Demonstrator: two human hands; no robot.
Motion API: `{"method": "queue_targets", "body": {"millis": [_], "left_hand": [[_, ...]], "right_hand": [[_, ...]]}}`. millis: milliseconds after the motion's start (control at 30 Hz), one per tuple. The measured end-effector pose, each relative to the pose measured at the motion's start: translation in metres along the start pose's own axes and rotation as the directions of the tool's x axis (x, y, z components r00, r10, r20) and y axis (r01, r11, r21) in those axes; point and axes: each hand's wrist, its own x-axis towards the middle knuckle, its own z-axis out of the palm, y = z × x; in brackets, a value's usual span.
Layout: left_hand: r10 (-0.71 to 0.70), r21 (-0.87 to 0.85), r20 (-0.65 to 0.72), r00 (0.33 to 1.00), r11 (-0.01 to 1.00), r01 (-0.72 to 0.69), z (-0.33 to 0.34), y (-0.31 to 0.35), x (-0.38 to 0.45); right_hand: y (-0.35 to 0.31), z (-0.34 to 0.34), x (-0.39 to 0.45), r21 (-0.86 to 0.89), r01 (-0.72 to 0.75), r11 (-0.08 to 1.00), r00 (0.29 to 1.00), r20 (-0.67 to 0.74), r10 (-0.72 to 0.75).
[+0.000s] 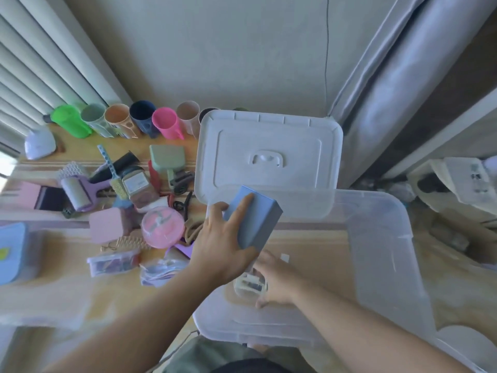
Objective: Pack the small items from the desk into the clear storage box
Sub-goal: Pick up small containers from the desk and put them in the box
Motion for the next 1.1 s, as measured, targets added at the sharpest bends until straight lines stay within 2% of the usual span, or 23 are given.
{"method": "queue_targets", "body": {"millis": [67,100,133,167,233,267,300,333,433,533,600,667,767,867,967,1100], "left_hand": [[0.018,0.004,0.019,1.000,1.000,-0.018,0.001,0.002,0.000],[0.026,0.001,0.028,0.999,1.000,-0.026,0.002,0.003,0.001],[0.032,-0.004,0.031,0.999,0.999,-0.032,0.003,0.005,0.001],[0.037,-0.015,0.028,0.999,0.999,-0.036,0.006,0.007,0.001],[0.051,-0.045,0.011,0.999,0.998,-0.050,0.016,0.012,0.000],[0.060,-0.062,0.003,0.998,0.996,-0.060,0.024,0.014,-0.002],[0.068,-0.079,-0.001,0.998,0.995,-0.068,0.032,0.015,-0.004],[0.074,-0.093,0.002,0.997,0.993,-0.074,0.040,0.016,-0.006],[0.096,-0.128,0.016,0.995,0.987,-0.094,0.060,0.014,-0.009],[0.135,-0.158,-0.024,0.990,0.978,-0.138,0.072,0.007,-0.010],[0.120,-0.173,-0.031,0.992,0.977,-0.123,0.070,0.001,-0.008],[0.110,-0.192,0.004,0.994,0.975,-0.107,0.065,-0.006,-0.007],[0.018,-0.195,0.114,0.993,0.981,0.005,0.063,-0.016,-0.012],[-0.109,0.032,0.323,0.940,0.994,0.105,0.069,-0.018,-0.018],[-0.132,0.238,0.582,0.803,0.971,-0.012,0.080,-0.014,-0.022],[-0.038,0.292,0.640,0.767,0.936,-0.197,0.097,-0.015,-0.021]], "right_hand": [[0.004,-0.017,-0.012,0.200,-0.073,0.977,0.992,-0.087,0.092],[0.006,-0.029,-0.021,0.391,-0.103,0.915,0.979,-0.122,0.163],[0.008,-0.041,-0.030,0.633,-0.104,0.767,0.960,-0.136,0.243],[0.008,-0.055,-0.041,0.830,-0.082,0.552,0.952,-0.099,0.290],[0.007,-0.078,-0.061,0.990,-0.007,0.143,0.963,-0.032,0.267],[0.004,-0.086,-0.069,0.997,0.039,0.063,0.970,-0.053,0.237],[-0.003,-0.093,-0.074,0.995,0.070,0.067,0.972,-0.083,0.222],[-0.012,-0.096,-0.075,0.987,0.081,0.140,0.965,-0.113,0.238],[-0.038,-0.091,-0.066,0.931,0.037,0.364,0.889,-0.196,0.413],[-0.042,-0.084,-0.053,0.905,0.050,0.422,0.837,-0.269,0.476],[-0.036,-0.084,-0.053,0.891,0.063,0.450,0.839,-0.292,0.460],[-0.030,-0.087,-0.057,0.843,0.092,0.530,0.830,-0.359,0.427],[-0.025,-0.089,-0.060,0.740,0.064,0.669,0.803,-0.437,0.406],[-0.024,-0.079,-0.043,0.608,-0.002,0.794,0.807,-0.468,0.360],[-0.028,-0.061,-0.016,0.533,-0.030,0.846,0.845,-0.438,0.306],[-0.037,-0.045,0.011,0.490,-0.060,0.870,0.856,-0.423,0.297]]}}
